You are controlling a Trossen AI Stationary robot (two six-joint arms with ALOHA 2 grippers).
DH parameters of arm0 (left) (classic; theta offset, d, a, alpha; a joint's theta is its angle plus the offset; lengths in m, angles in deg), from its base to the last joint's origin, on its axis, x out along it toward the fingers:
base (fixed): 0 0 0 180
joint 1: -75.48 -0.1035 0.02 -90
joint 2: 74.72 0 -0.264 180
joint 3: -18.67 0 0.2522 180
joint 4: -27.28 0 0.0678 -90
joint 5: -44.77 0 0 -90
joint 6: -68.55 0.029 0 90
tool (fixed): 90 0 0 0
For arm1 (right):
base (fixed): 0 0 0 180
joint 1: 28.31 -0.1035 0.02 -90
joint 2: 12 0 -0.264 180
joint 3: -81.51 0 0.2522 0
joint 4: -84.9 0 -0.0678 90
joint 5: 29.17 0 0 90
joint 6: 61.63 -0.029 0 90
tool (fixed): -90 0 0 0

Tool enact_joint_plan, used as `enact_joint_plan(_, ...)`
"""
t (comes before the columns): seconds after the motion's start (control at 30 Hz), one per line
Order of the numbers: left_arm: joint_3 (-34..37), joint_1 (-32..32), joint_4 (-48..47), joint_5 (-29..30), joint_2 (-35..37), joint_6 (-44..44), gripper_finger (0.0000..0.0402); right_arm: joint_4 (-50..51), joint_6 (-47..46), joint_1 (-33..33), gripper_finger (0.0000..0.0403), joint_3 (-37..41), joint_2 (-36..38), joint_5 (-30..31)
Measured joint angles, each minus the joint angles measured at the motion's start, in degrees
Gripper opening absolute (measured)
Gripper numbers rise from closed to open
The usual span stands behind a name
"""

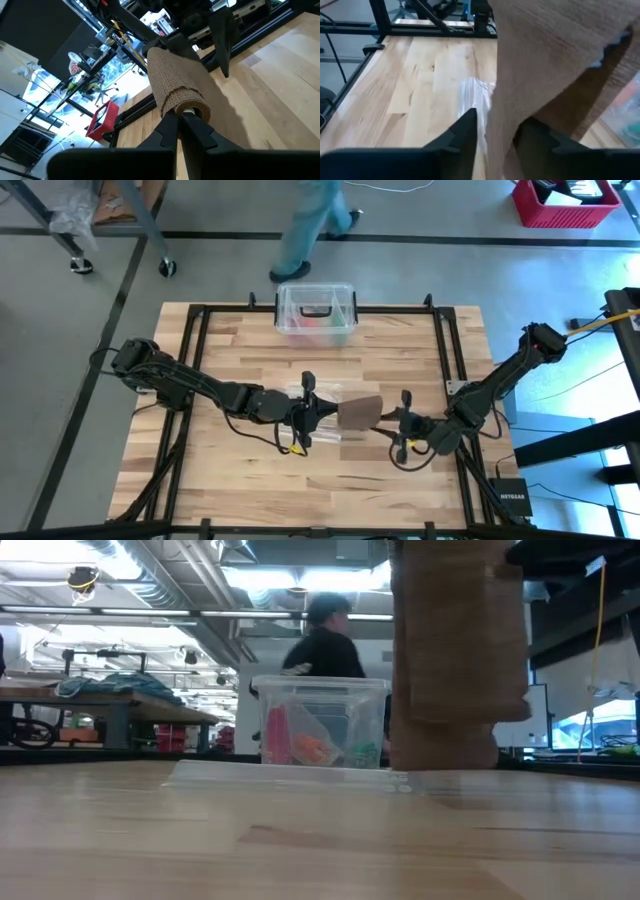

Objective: Roll bandage
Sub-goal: Roll the brown bandage

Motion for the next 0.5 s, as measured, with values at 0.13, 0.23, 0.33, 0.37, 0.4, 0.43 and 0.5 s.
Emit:
enact_joint_plan(0.13,0.00,0.00,0.04,-0.02,-0.02,0.00,0.0000,-0.82,1.42,0.00,0.0050,0.00,0.00,-2.56)
enact_joint_plan(0.23,0.00,0.00,0.04,0.00,-0.01,0.02,0.0000,-1.79,4.23,-0.09,0.0010,-0.63,0.00,-3.76)
enact_joint_plan(0.33,0.00,0.00,0.02,0.00,-0.02,0.05,0.0000,-2.97,8.45,-0.07,0.0014,-3.69,0.00,-5.17)
enact_joint_plan(0.37,0.00,0.00,0.02,0.00,-0.02,0.17,0.0000,-3.05,10.00,-0.07,0.0018,-4.92,0.00,-5.17)
enact_joint_plan(0.4,0.00,0.00,0.02,0.00,-0.02,0.21,0.0000,-3.03,11.93,-0.07,0.0022,-6.19,0.00,-5.28)
enact_joint_plan(0.43,0.00,0.00,0.02,0.00,-0.02,0.20,0.0000,-2.89,14.04,-0.07,0.0023,-7.56,0.00,-5.74)
enact_joint_plan(0.5,0.00,0.00,0.02,0.00,-0.02,0.01,0.0000,-2.41,17.33,-0.02,0.0021,-10.37,0.00,-6.23)
